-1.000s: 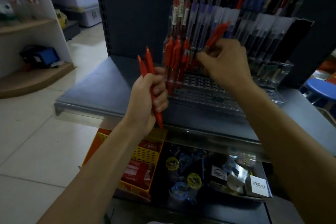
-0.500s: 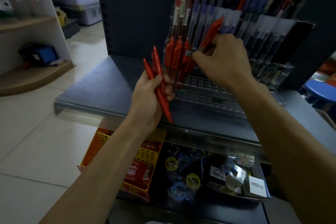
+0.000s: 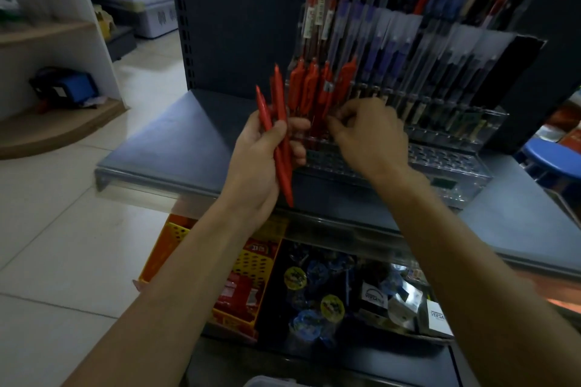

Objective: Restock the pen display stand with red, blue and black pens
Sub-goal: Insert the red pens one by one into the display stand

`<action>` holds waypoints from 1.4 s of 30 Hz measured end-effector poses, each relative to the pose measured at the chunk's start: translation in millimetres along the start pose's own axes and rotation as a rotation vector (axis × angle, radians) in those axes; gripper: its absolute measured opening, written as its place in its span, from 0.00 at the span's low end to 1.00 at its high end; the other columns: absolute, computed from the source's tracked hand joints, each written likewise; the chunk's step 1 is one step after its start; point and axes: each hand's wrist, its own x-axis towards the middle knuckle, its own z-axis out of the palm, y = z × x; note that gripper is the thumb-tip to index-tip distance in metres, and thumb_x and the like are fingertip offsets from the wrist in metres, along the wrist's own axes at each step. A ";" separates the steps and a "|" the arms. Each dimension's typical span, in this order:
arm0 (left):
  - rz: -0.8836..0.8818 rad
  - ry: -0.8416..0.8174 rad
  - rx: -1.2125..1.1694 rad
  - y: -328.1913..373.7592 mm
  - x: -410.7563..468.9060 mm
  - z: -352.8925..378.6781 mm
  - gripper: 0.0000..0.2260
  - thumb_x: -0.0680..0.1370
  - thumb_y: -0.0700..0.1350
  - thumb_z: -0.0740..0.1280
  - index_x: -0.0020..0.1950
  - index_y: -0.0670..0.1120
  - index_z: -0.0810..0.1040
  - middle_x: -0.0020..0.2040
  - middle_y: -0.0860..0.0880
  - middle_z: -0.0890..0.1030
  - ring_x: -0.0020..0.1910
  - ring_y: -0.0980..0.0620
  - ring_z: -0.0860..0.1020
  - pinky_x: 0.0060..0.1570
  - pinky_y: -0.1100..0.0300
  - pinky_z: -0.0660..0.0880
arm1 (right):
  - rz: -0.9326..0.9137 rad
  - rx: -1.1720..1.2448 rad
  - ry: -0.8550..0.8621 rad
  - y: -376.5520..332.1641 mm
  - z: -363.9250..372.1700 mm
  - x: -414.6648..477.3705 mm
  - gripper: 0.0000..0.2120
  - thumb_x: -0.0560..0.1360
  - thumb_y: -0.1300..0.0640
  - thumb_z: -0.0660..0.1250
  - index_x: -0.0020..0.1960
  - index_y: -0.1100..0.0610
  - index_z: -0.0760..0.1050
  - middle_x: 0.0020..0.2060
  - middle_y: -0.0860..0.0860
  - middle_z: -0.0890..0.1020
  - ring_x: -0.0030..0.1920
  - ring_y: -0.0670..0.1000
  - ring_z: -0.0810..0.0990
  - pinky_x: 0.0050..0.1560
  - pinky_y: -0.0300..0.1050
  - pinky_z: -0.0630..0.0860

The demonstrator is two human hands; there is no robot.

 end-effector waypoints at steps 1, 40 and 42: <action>0.006 -0.012 -0.002 0.6 -0.3 -0.6 0.09 0.83 0.39 0.55 0.58 0.47 0.73 0.45 0.49 0.83 0.33 0.55 0.76 0.37 0.61 0.75 | 0.001 0.011 -0.010 1.2 0.1 -0.9 0.08 0.78 0.47 0.65 0.47 0.51 0.80 0.39 0.51 0.82 0.44 0.56 0.81 0.44 0.51 0.79; -0.057 0.002 -0.178 -1.1 1.9 0.8 0.12 0.83 0.38 0.55 0.63 0.41 0.73 0.54 0.42 0.83 0.56 0.47 0.82 0.58 0.56 0.78 | 0.032 0.590 0.193 15.5 -24.6 -8.2 0.03 0.75 0.57 0.69 0.46 0.52 0.75 0.36 0.51 0.83 0.39 0.52 0.84 0.44 0.55 0.82; -0.051 0.019 -0.176 -0.5 2.8 -0.9 0.11 0.83 0.38 0.55 0.62 0.41 0.74 0.53 0.42 0.84 0.55 0.47 0.82 0.57 0.56 0.78 | 0.013 0.529 0.153 13.2 -20.6 -2.0 0.03 0.75 0.57 0.69 0.47 0.55 0.77 0.35 0.50 0.83 0.38 0.51 0.84 0.43 0.54 0.82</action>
